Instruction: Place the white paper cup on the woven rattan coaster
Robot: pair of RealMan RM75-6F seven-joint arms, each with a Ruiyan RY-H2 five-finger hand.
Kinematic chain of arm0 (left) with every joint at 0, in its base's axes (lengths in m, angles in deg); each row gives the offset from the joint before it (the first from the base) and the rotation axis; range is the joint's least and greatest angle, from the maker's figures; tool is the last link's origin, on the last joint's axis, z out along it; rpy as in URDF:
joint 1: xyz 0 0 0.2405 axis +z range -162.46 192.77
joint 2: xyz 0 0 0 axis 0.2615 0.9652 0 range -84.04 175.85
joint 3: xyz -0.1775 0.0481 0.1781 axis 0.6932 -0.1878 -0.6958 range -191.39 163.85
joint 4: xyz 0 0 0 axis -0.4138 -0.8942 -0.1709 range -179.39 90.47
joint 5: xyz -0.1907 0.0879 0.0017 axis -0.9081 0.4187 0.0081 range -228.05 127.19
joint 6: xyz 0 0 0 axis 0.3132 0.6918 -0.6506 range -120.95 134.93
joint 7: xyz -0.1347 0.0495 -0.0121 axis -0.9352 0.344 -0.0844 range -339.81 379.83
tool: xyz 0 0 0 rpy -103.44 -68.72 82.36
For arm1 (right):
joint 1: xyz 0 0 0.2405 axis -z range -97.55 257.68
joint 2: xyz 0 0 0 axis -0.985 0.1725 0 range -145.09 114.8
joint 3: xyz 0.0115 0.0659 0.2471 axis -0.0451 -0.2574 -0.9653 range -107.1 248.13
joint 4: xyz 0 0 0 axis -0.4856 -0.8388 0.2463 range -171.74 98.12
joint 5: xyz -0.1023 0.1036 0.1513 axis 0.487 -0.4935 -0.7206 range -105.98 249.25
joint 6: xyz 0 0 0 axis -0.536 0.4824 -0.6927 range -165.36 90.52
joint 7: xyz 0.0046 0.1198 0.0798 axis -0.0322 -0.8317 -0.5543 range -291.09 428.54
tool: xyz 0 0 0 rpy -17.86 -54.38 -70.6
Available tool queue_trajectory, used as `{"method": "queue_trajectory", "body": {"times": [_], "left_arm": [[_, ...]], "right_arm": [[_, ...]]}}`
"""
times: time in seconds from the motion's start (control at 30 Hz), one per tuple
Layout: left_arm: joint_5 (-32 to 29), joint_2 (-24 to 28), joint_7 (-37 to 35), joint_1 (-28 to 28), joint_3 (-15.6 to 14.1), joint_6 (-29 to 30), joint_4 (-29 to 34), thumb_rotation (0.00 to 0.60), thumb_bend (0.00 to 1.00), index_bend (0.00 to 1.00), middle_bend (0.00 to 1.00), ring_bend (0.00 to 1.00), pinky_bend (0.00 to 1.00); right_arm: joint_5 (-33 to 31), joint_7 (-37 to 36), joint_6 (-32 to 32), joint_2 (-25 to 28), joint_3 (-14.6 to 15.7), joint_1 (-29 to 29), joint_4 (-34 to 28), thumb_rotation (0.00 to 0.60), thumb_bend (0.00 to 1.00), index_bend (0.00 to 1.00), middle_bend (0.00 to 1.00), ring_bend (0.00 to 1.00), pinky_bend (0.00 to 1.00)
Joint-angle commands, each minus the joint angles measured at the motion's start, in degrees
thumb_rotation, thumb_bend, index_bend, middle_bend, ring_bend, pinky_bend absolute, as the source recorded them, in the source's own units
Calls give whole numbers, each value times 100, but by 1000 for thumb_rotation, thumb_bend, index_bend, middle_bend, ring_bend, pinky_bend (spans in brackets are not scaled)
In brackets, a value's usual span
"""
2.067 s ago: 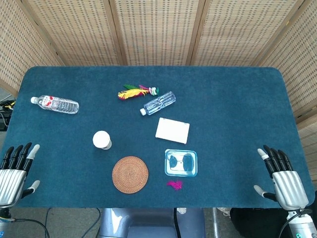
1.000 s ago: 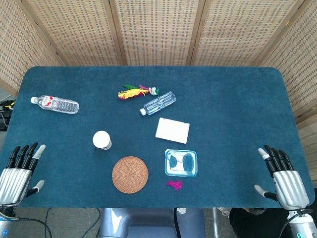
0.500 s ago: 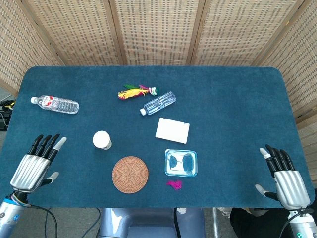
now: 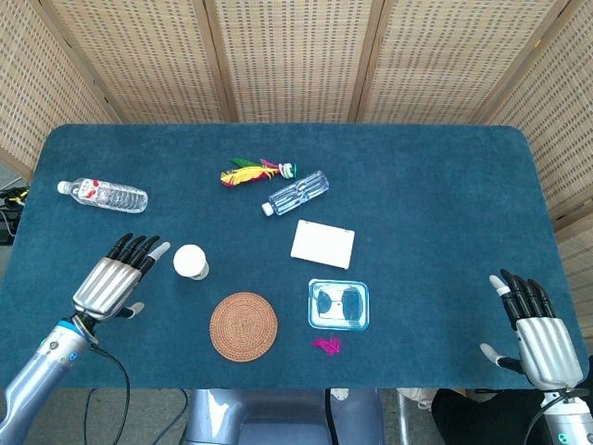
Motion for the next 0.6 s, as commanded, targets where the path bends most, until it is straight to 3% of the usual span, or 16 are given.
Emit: {"method": "queue_trajectory", "body": {"times": [0.03, 0.27, 0.6], "left_arm": [[-849, -266, 481, -581, 172, -608, -326, 600, 203, 0, 0, 0, 0], [-1834, -707, 1179, -1172, 155, -923, -774, 600, 205, 0, 0, 0, 0], [-2858, -1068, 1849, -1849, -32, -875, -839, 600, 206, 0, 0, 0, 0]], "right_arm": [[-31, -22, -6, 1, -16, 4, 16, 600, 117, 45, 0, 0, 0], [-124, -98, 41, -3, -46, -11, 82, 600, 117, 44, 0, 0, 0], [-181, -154, 76, -22, -67, -27, 127, 600, 117, 44, 0, 0, 0]]}}
